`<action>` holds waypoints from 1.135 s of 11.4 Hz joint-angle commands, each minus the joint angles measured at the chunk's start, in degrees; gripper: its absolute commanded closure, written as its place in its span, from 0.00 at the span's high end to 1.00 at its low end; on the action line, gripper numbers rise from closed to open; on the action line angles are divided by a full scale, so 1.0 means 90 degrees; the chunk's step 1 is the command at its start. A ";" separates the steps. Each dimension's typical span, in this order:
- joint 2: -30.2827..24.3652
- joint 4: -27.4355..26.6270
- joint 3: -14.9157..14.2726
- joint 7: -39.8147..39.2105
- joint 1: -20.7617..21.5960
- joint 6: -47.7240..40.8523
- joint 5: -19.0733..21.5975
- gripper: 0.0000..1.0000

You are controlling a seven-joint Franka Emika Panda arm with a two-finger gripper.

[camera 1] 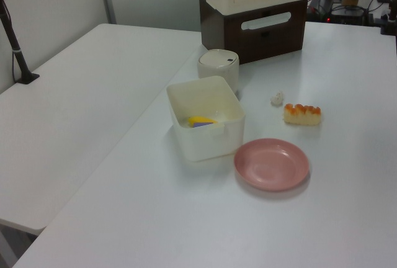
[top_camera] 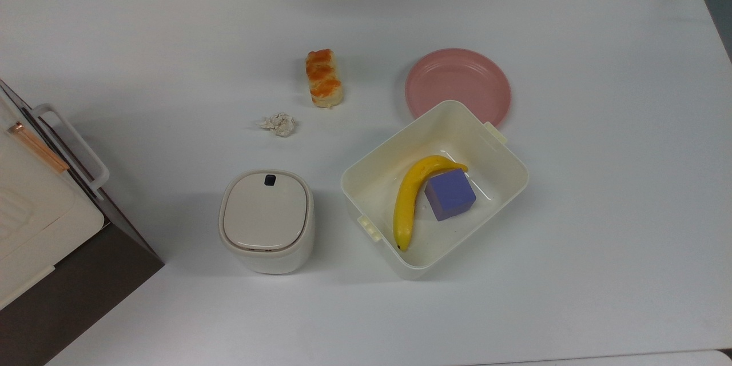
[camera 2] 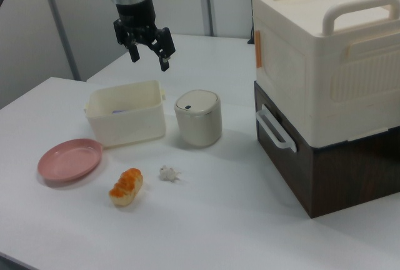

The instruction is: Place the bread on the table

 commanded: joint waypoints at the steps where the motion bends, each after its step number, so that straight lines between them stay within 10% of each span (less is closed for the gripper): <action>1: -0.0275 -0.0439 -0.0126 0.0182 0.0186 0.0191 -0.0059 1.00; 13: -0.0265 -0.0839 -0.0097 0.0339 0.0225 0.0171 -0.0078 1.00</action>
